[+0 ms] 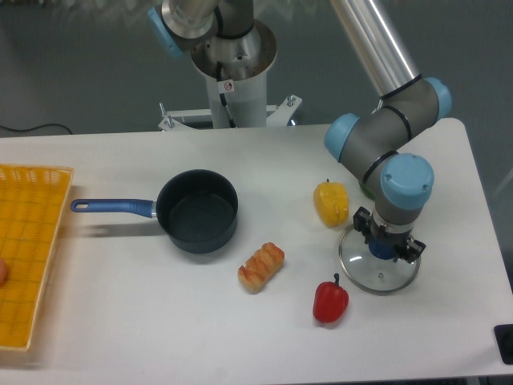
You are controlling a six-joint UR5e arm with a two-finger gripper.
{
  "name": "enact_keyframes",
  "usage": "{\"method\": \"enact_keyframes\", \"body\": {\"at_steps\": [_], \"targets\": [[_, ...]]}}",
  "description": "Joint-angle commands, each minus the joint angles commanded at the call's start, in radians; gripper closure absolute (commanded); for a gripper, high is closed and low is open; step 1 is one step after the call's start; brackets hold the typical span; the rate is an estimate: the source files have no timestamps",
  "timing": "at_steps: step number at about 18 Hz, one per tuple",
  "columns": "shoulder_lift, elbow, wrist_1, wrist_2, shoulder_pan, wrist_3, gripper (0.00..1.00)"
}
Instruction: Place the lid on the table
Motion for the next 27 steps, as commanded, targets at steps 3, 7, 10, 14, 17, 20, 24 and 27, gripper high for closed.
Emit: {"method": "enact_keyframes", "body": {"at_steps": [3, 7, 10, 14, 17, 20, 24, 27], "targets": [[0.0, -0.002, 0.002, 0.0, 0.0, -0.002, 0.48], [-0.003, -0.003, 0.005, 0.0, -0.003, -0.002, 0.48], [-0.008, -0.002, 0.005, 0.002, -0.006, -0.002, 0.47], [-0.011, -0.002, 0.012, 0.002, -0.008, -0.002, 0.39], [-0.012, -0.003, 0.014, 0.014, -0.008, -0.002, 0.38], [-0.014, 0.0, 0.018, 0.04, -0.017, -0.002, 0.27], [-0.014, -0.002, 0.02, 0.04, -0.017, -0.002, 0.17], [-0.012, -0.002, 0.02, 0.04, -0.018, -0.002, 0.17]]}}
